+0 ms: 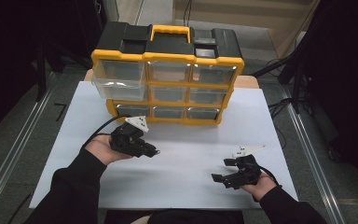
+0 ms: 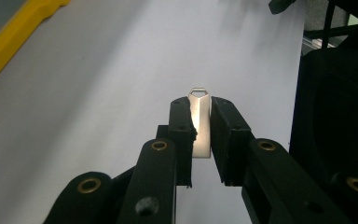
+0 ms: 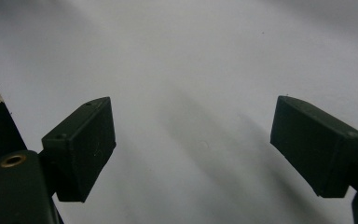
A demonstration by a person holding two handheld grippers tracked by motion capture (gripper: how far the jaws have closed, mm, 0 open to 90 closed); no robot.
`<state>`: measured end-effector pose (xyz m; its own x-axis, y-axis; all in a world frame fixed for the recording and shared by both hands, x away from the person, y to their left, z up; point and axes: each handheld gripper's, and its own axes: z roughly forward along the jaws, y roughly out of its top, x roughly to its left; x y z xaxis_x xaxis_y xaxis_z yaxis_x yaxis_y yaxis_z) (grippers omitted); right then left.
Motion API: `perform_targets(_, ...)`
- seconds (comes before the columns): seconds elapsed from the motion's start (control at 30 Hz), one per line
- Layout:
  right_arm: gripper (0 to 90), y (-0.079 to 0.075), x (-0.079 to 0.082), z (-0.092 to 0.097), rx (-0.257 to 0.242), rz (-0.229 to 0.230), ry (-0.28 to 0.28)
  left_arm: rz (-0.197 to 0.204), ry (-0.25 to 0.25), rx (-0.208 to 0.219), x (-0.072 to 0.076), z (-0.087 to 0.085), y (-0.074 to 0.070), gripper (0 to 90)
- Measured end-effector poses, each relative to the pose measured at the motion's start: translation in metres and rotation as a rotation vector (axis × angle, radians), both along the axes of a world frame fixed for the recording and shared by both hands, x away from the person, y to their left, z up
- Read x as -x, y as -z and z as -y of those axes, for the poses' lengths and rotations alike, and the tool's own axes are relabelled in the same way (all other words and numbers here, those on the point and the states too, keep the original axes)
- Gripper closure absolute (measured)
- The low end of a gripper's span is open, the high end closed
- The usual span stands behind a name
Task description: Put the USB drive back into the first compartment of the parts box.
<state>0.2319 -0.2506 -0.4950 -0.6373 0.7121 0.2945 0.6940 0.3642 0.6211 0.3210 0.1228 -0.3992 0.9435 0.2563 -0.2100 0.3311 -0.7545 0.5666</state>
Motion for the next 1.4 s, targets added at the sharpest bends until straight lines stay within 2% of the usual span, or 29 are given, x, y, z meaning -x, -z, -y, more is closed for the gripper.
perform_targets(0.17,12.1,0.0,0.0,0.0,0.002,-0.001,-0.005,-0.013,0.002,0.001,0.0,-0.006,-0.002,80.1)
perform_targets(0.27,12.1,0.0,0.0,-0.001,-0.001,-0.004,0.0,0.0,0.007,0.004,0.004,-0.006,-0.007,80.1)
perform_targets(0.4,12.1,0.0,0.0,-0.002,0.0,-0.002,-0.004,-0.003,0.013,0.026,0.008,-0.007,-0.019,80.1)
perform_targets(0.53,12.1,-0.001,0.0,-0.001,-0.009,0.008,-0.011,0.001,0.012,0.013,0.009,-0.007,-0.032,80.1)
perform_targets(0.67,12.1,-0.001,0.001,-0.001,-0.015,-0.002,-0.01,-0.028,-0.008,0.031,0.004,-0.009,-0.046,80.1)
perform_targets(0.8,12.1,-0.001,0.0,-0.001,-0.011,-0.003,-0.015,0.008,-0.01,0.012,0.003,-0.009,-0.061,80.1)
perform_targets(1.1,12.1,-0.001,0.001,-0.001,-0.006,-0.002,-0.014,-0.008,-0.014,0.01,-0.003,-0.012,-0.091,80.0)
perform_targets(1.27,12.1,0.0,0.0,-0.002,-0.002,-0.005,-0.01,-0.006,-0.04,0.006,-0.006,-0.011,-0.105,80.1)
perform_targets(1.3,12.1,0.0,0.0,-0.002,-0.002,-0.005,-0.011,0.006,-0.044,0.002,-0.006,-0.011,-0.108,80.0)
perform_targets(1.4,12.1,-0.001,0.0,-0.002,-0.005,-0.005,-0.008,0.004,-0.042,0.011,-0.01,-0.012,-0.117,80.0)
